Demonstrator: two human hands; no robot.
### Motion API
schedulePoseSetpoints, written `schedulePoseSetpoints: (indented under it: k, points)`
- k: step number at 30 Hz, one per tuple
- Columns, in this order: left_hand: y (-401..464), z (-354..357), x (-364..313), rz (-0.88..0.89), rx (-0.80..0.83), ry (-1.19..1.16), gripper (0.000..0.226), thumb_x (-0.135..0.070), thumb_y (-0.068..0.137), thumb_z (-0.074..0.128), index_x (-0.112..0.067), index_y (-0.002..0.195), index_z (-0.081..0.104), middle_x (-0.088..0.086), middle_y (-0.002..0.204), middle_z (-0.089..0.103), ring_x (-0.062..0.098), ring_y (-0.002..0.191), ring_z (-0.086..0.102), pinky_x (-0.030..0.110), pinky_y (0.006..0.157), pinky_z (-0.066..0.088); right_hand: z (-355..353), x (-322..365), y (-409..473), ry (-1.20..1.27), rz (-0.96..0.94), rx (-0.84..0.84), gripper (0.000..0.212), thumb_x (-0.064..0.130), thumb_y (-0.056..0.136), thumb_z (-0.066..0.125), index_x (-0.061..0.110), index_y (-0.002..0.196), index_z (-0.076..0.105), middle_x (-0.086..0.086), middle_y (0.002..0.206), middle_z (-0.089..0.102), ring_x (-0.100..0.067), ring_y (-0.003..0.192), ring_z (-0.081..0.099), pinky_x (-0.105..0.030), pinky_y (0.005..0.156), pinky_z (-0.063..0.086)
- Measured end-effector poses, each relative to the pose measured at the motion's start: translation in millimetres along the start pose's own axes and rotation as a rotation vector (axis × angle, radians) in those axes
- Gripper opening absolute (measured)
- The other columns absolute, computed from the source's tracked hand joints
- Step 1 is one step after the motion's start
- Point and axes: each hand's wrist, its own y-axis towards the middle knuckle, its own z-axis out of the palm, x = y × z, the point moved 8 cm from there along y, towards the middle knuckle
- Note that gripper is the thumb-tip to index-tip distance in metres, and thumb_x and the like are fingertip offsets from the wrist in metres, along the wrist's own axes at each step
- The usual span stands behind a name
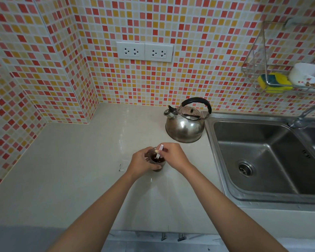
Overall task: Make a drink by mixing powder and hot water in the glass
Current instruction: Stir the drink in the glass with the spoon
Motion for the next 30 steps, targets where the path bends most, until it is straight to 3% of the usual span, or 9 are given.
schedulePoseSetpoints:
  k: [3, 7, 11, 13, 19, 23, 28, 30]
  points:
    - [0, -1, 3, -0.028, -0.017, 0.005, 0.062, -0.018, 0.048, 0.090, -0.020, 0.106, 0.070, -0.003, 0.104, 0.073, 0.015, 0.100, 0.067, 0.023, 0.089, 0.053, -11, -11, 3, -0.025, 0.072, -0.079, 0.020, 0.016, 0.092, 0.053, 0.009, 0.085, 0.070, 0.002, 0.066, 0.063, -0.023, 0.073, 0.060, -0.033, 0.067, 0.048]
    - [1, 0, 1, -0.013, -0.001, 0.019, 0.053, -0.019, 0.049, 0.088, -0.024, 0.099, 0.070, -0.005, 0.095, 0.074, 0.015, 0.093, 0.069, 0.024, 0.086, 0.055, 0, -9, 3, 0.067, 0.073, -0.036, 0.020, 0.012, 0.089, 0.055, 0.003, 0.082, 0.071, -0.016, 0.077, 0.071, -0.031, 0.076, 0.065, -0.038, 0.070, 0.052]
    - [0, -1, 1, -0.004, -0.012, 0.008, 0.055, -0.014, 0.051, 0.088, -0.024, 0.101, 0.071, -0.004, 0.098, 0.074, 0.015, 0.096, 0.068, 0.025, 0.088, 0.054, -2, -4, 8, 0.017, 0.026, -0.035, 0.016, 0.015, 0.090, 0.057, 0.011, 0.083, 0.071, -0.011, 0.076, 0.068, -0.025, 0.072, 0.061, -0.034, 0.066, 0.049]
    - [0, 0, 2, -0.013, -0.013, 0.012, 0.054, -0.017, 0.049, 0.088, -0.023, 0.100, 0.071, -0.003, 0.097, 0.074, 0.018, 0.097, 0.068, 0.026, 0.088, 0.055, -8, -8, 9, -0.046, 0.044, -0.048, 0.015, 0.014, 0.090, 0.057, 0.007, 0.085, 0.070, -0.006, 0.073, 0.063, -0.024, 0.072, 0.059, -0.033, 0.067, 0.048]
    - [-1, 0, -1, 0.002, -0.004, 0.030, 0.055, -0.016, 0.051, 0.088, -0.024, 0.103, 0.070, -0.005, 0.099, 0.074, 0.017, 0.098, 0.069, 0.028, 0.091, 0.055, 0, -6, 2, 0.096, 0.043, -0.050, 0.015, 0.009, 0.087, 0.059, 0.011, 0.076, 0.070, -0.006, 0.068, 0.063, -0.019, 0.064, 0.057, -0.031, 0.065, 0.047]
    - [-1, 0, 1, -0.037, -0.005, 0.032, 0.055, -0.018, 0.048, 0.089, -0.023, 0.100, 0.069, -0.002, 0.102, 0.072, 0.018, 0.102, 0.067, 0.030, 0.094, 0.054, -9, -17, 0, 0.046, 0.080, -0.113, 0.019, 0.012, 0.090, 0.056, 0.004, 0.080, 0.070, -0.010, 0.074, 0.066, -0.023, 0.071, 0.060, -0.030, 0.067, 0.046]
    - [-1, 1, 1, -0.033, -0.005, 0.045, 0.063, -0.032, 0.043, 0.085, -0.025, 0.103, 0.069, -0.004, 0.100, 0.073, 0.018, 0.098, 0.069, 0.034, 0.094, 0.055, 0, -9, -4, 0.115, 0.079, -0.094, 0.022, 0.009, 0.090, 0.056, -0.002, 0.078, 0.071, -0.009, 0.063, 0.064, -0.015, 0.060, 0.055, -0.017, 0.057, 0.041]
    - [-1, 0, 0, -0.030, -0.009, 0.041, 0.060, -0.029, 0.044, 0.086, -0.025, 0.101, 0.070, -0.005, 0.099, 0.073, 0.019, 0.099, 0.068, 0.034, 0.094, 0.055, -2, -8, -3, 0.099, 0.073, -0.127, 0.023, 0.011, 0.091, 0.053, 0.002, 0.078, 0.070, -0.008, 0.066, 0.064, -0.017, 0.062, 0.055, -0.023, 0.058, 0.042]
